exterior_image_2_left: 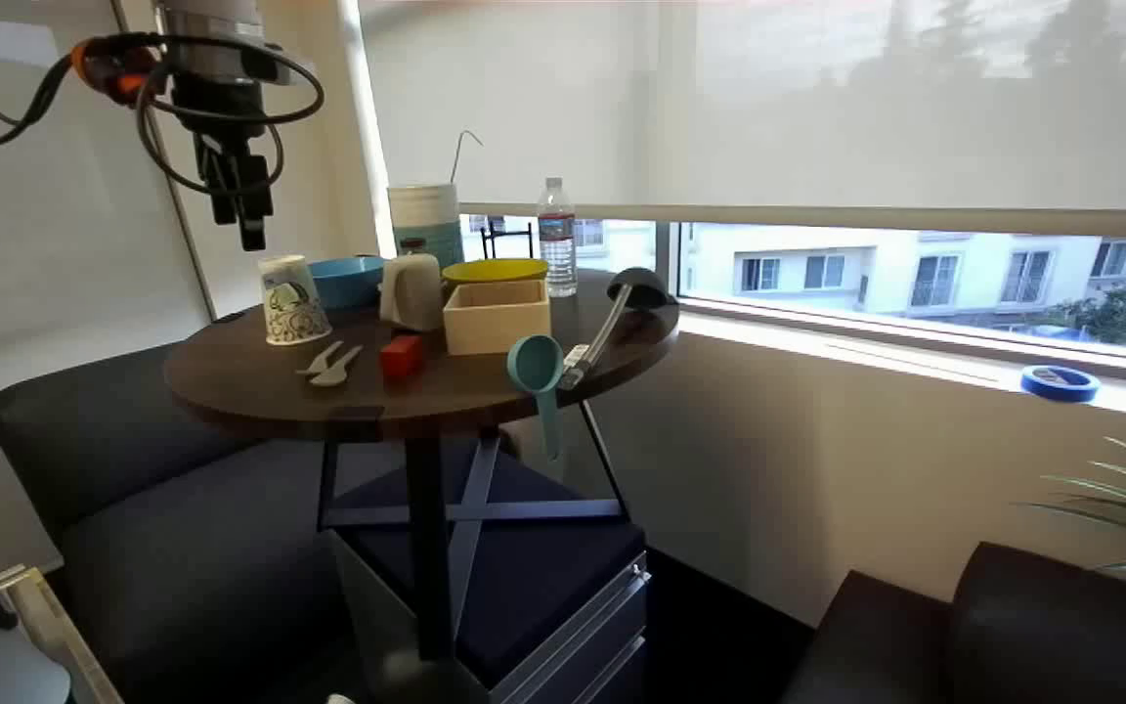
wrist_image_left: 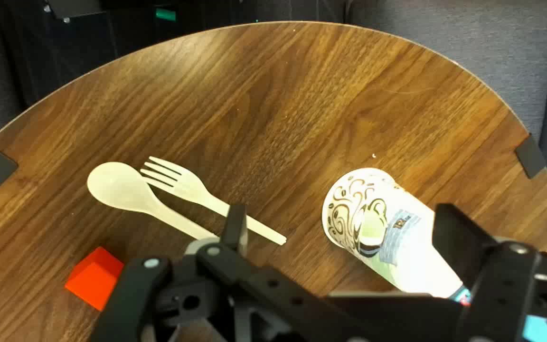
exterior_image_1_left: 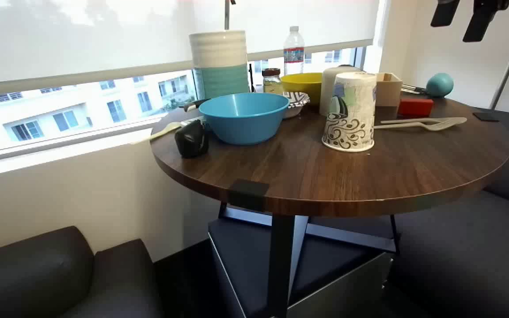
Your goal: Pick up the paper cup and move it to the right
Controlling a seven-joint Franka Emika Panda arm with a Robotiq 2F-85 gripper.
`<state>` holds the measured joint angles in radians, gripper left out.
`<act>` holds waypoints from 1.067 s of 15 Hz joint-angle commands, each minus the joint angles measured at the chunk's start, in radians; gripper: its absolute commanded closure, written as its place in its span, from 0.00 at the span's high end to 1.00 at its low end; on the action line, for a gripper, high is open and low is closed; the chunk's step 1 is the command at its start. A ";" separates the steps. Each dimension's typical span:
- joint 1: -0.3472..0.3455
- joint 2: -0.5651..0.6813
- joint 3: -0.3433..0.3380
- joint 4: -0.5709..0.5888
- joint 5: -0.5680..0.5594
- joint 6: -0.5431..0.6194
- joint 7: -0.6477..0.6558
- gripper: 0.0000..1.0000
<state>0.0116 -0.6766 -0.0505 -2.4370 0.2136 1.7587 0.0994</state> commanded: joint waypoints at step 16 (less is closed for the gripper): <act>0.100 0.148 0.190 0.025 -0.032 0.310 -0.047 1.00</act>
<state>0.0973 -0.5841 0.1327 -2.4362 0.2075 2.0476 0.0591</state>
